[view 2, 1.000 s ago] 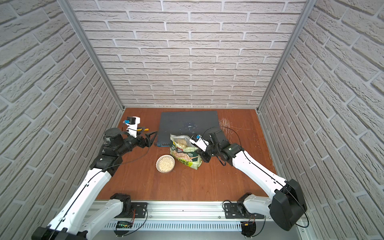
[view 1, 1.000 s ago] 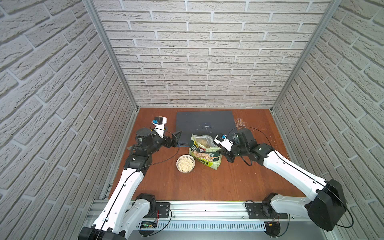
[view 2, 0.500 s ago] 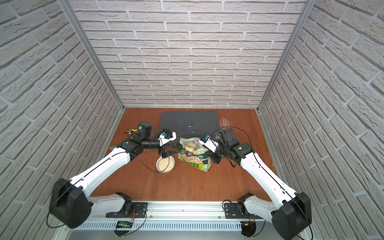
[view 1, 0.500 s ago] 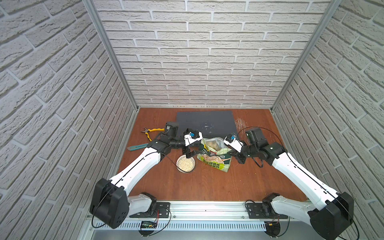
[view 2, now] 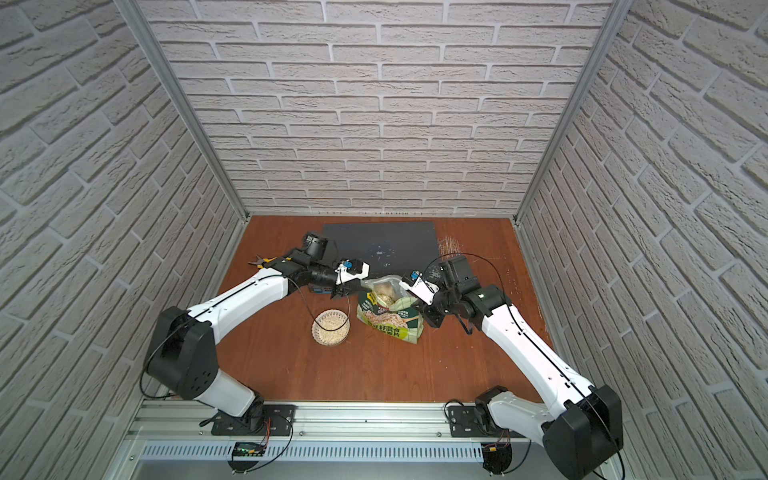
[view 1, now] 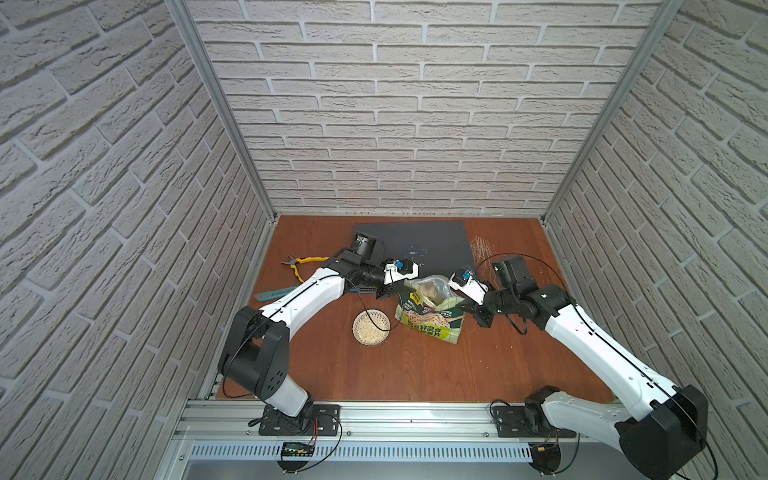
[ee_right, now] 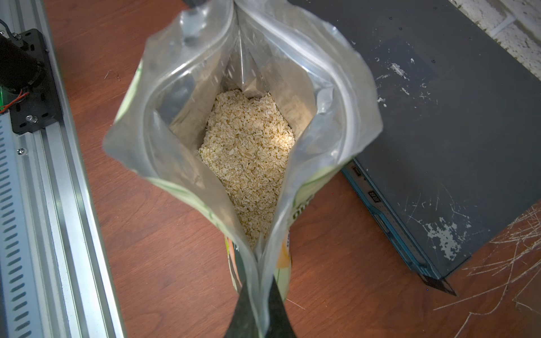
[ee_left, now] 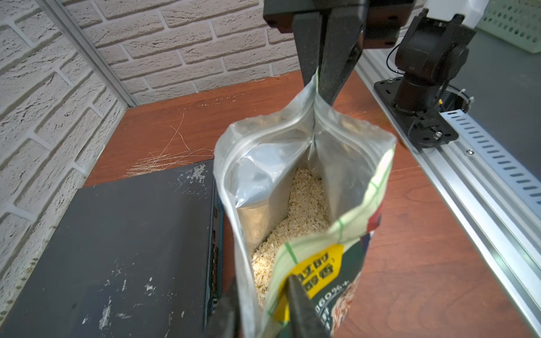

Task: Pour the oats into the breakfast bowl
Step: Close the oats bag at the center of the board.

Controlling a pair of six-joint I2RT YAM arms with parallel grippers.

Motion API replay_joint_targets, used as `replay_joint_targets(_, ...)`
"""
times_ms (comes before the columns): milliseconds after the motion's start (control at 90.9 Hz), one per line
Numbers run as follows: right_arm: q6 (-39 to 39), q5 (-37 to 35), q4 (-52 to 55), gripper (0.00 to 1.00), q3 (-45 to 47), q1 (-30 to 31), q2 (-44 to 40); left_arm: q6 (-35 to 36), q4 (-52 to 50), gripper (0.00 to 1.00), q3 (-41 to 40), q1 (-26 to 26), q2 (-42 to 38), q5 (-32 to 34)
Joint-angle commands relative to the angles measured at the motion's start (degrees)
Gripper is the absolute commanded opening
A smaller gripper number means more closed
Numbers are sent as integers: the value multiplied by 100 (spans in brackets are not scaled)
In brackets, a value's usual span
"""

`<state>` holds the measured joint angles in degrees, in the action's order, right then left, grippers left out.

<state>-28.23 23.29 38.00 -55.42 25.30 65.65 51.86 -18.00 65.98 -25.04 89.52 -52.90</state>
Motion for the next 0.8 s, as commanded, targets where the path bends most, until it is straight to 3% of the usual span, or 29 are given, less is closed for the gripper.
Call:
replay_joint_targets(0,-84,-205,348,4,-152,-213,-72,194,-265,0,27,75,-29,-345)
replay_joint_targets(143,-65,-611,679,4,-232,-414,-100,1,-63,0,-239,103,-248,-222)
replay_joint_targets(396,23,-1351,642,4,-98,-739,-204,-1350,1598,0,-1661,143,-1407,651)
replay_joint_targets(539,-89,-1085,565,4,-103,-746,-164,-1852,2003,0,-2000,122,-1634,1061)
replay_joint_targets(792,-373,-93,137,6,178,-621,-688,-1909,2081,0,-1909,41,-1585,1246)
